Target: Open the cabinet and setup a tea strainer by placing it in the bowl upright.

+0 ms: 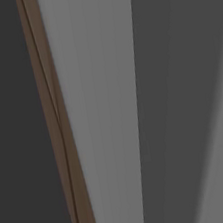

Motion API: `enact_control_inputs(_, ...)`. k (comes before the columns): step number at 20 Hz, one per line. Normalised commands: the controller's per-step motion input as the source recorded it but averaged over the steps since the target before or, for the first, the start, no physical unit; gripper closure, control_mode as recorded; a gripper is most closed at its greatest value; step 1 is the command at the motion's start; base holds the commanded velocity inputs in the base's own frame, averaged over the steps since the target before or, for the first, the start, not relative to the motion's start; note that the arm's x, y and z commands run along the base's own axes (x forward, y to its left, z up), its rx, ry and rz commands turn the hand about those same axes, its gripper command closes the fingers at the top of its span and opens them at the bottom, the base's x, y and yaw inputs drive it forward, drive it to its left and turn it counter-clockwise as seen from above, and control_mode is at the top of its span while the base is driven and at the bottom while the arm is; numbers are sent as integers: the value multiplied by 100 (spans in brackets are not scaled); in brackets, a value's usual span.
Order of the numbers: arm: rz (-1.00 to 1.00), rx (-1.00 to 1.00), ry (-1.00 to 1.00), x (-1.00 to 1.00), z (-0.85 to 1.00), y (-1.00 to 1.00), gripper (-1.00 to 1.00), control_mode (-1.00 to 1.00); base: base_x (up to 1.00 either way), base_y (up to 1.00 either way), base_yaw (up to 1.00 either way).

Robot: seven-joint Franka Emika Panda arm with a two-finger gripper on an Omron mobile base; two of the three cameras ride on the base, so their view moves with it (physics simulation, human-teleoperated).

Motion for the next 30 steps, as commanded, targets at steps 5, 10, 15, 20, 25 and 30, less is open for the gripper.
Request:
enact_control_inputs(5,-12,0,1,-30,0,6,100,-100,0,0,0)
enact_control_inputs(10,-22,-9,0,-69,5,38,100,-100,0,0,0)
enact_control_inputs(15,-30,-6,2,-77,7,29,100,-100,0,0,0)
enact_control_inputs(20,-31,0,20,-60,9,10,100,-100,0,0,0)
enact_control_inputs(25,-28,0,26,-67,17,5,100,-100,0,0,0)
enact_control_inputs(30,-21,-1,13,-74,11,8,100,-100,0,0,0)
